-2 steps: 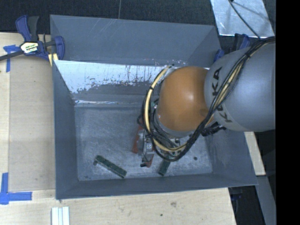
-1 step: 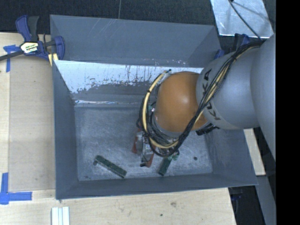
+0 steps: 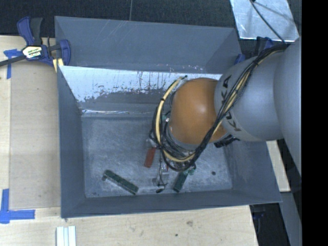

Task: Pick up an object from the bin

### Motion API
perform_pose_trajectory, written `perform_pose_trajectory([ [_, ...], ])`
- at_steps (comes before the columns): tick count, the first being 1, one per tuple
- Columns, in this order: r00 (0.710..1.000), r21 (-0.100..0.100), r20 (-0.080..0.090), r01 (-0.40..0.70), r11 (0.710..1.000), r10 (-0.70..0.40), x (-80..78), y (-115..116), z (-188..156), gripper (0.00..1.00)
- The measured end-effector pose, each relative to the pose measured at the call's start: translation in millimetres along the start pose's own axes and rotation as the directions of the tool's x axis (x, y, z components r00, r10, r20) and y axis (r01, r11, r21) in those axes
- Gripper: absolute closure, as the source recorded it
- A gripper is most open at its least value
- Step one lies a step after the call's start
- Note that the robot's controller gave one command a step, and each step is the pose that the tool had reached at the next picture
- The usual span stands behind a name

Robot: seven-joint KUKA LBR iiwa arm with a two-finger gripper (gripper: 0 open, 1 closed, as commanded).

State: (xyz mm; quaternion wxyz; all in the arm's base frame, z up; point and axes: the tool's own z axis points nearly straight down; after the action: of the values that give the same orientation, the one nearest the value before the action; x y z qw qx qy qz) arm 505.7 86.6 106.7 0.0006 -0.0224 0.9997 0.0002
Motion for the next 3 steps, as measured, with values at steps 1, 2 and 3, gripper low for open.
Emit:
perform_pose_trajectory([
  [1, 0.994, -0.001, 0.002, 0.111, 0.994, -0.111, -54.8, -32.7, 32.2, 0.00],
  [2, 0.994, -0.001, 0.006, 0.111, 0.994, -0.111, -55.3, -31.3, 29.6, 1.00],
  [3, 0.864, 0.009, 0.015, 0.503, 0.864, -0.503, -61.9, -21.3, 31.2, 1.00],
])
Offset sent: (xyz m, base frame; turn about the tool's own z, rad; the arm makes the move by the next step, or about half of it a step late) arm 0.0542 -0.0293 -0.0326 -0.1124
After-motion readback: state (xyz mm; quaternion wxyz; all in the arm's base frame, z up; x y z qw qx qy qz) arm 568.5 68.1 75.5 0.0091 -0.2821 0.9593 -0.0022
